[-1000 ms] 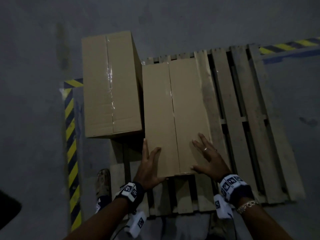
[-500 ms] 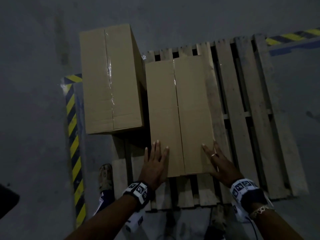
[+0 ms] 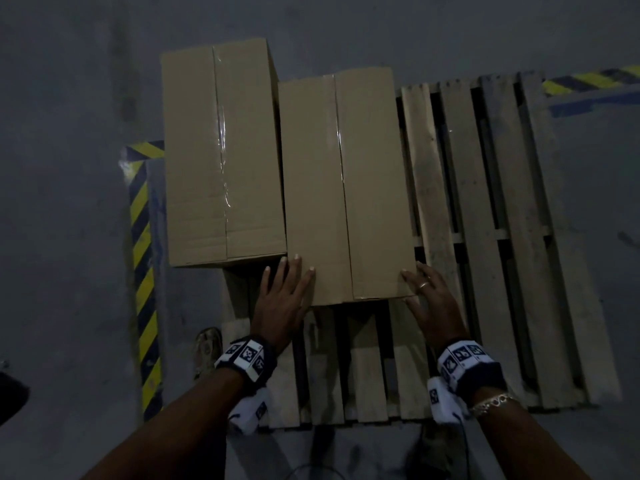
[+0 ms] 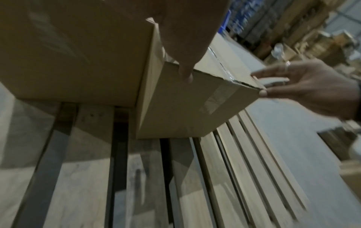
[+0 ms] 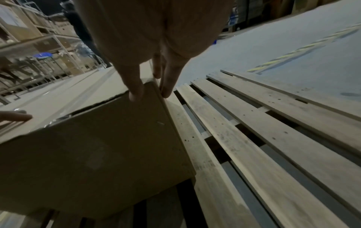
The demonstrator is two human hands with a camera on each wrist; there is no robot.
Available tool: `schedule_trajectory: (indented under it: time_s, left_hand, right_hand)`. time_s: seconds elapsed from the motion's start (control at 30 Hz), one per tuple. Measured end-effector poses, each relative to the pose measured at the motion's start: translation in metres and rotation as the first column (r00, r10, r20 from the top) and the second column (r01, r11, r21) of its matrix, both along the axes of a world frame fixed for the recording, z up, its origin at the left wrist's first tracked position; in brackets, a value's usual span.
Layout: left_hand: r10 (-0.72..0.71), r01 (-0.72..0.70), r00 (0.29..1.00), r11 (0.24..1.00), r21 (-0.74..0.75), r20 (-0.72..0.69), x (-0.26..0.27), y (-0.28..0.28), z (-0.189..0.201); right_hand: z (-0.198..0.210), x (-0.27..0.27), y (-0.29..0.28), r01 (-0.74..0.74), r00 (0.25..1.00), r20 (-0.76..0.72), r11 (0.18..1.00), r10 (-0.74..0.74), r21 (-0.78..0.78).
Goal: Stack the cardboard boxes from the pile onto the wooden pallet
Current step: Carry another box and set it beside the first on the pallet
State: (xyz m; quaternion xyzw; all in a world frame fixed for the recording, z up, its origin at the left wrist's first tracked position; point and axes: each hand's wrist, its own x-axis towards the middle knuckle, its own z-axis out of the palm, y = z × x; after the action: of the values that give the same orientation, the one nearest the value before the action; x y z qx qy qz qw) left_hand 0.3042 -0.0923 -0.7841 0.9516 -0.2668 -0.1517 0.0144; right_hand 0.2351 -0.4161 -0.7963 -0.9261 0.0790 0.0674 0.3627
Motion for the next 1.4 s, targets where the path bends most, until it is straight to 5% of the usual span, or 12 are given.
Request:
schedule_trajectory:
  time_s: [0.4,0.8,1.13,1.27,1.4]
  left_hand:
    - [0.074,-0.074,0.995,0.997,-0.003,0.072,0.033,0.022,-0.013]
    - [0.153,-0.145,0.983,0.986,-0.082,0.103,0.054,0.029,-0.016]
    - [0.218,-0.195,0.966,0.967,-0.165,0.135,0.070,0.019,-0.017]
    - [0.218,-0.207,0.971,0.972,-0.107,0.098,0.072,0.018,-0.016]
    - [0.223,-0.219,0.972,0.974,-0.060,0.080,0.074,0.018,-0.017]
  right_hand:
    - [-0.018,0.022,0.022,0.279,0.937,0.223,0.960,-0.267,-0.023]
    - [-0.021,0.042,0.041,0.390,0.900,0.199,0.920,-0.387,0.023]
    - [-0.013,0.046,0.047,0.262,0.956,0.124,0.963,-0.268,0.060]
    - [-0.010,0.047,0.050,0.320,0.947,-0.027,0.943,-0.319,0.095]
    - [-0.012,0.051,0.057,0.202,0.972,0.116,0.978,-0.206,0.046]
